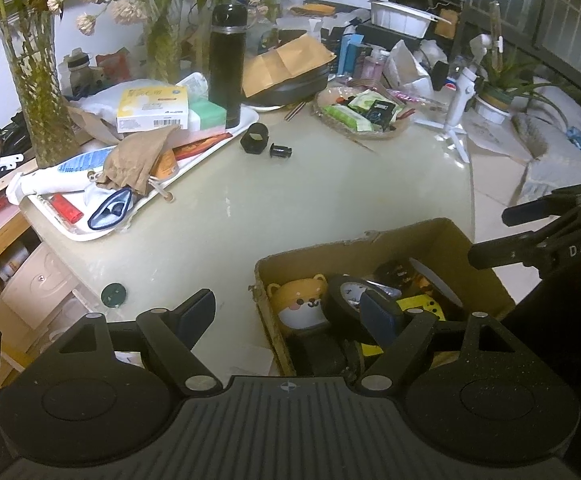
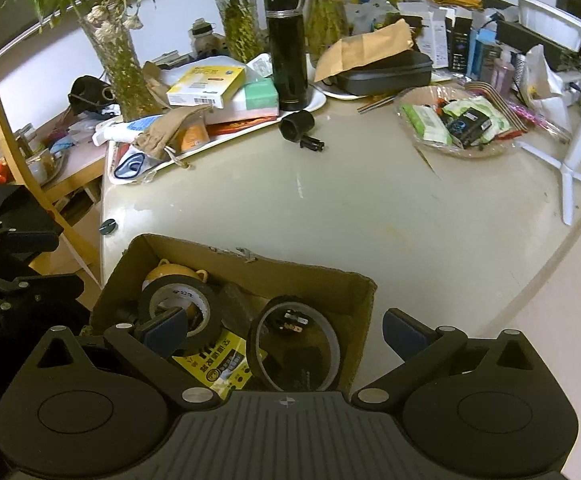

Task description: Organize rigid objects

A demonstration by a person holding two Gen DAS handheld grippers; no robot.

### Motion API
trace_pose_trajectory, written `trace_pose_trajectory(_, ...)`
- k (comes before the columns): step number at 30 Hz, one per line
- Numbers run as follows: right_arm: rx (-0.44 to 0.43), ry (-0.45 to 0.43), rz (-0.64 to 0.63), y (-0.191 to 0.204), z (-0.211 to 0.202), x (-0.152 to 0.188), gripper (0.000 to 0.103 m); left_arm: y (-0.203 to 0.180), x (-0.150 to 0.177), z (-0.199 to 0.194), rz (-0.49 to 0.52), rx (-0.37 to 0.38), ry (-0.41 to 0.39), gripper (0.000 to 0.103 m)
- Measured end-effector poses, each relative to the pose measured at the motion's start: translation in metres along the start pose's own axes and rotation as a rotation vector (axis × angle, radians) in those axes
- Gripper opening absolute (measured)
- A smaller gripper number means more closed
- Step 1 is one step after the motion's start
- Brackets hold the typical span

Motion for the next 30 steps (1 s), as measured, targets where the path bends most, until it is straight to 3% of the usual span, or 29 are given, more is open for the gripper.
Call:
trace_pose_trajectory(13,0.116,-0.007,-0.092,0.015,-0.001,0.001,0.103,-0.001,0.002,0.0,0.002,-0.009,0.008,0.079)
trace_pose_trajectory(30,0.133,-0.019,-0.076,0.012,-0.002,-0.003,0.103,-0.001,0.002,0.0,0.004,-0.011,0.009,0.079)
Point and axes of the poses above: each gripper's, at about its wrist camera, not at the fingertips, and z roughly the way its jaws point, y to its left, x to its underside, the point moved 2 cm from there along z, roughly the way its jaws point, and after that the axes turned 13 degrees about -y, right-handed, at the moved point
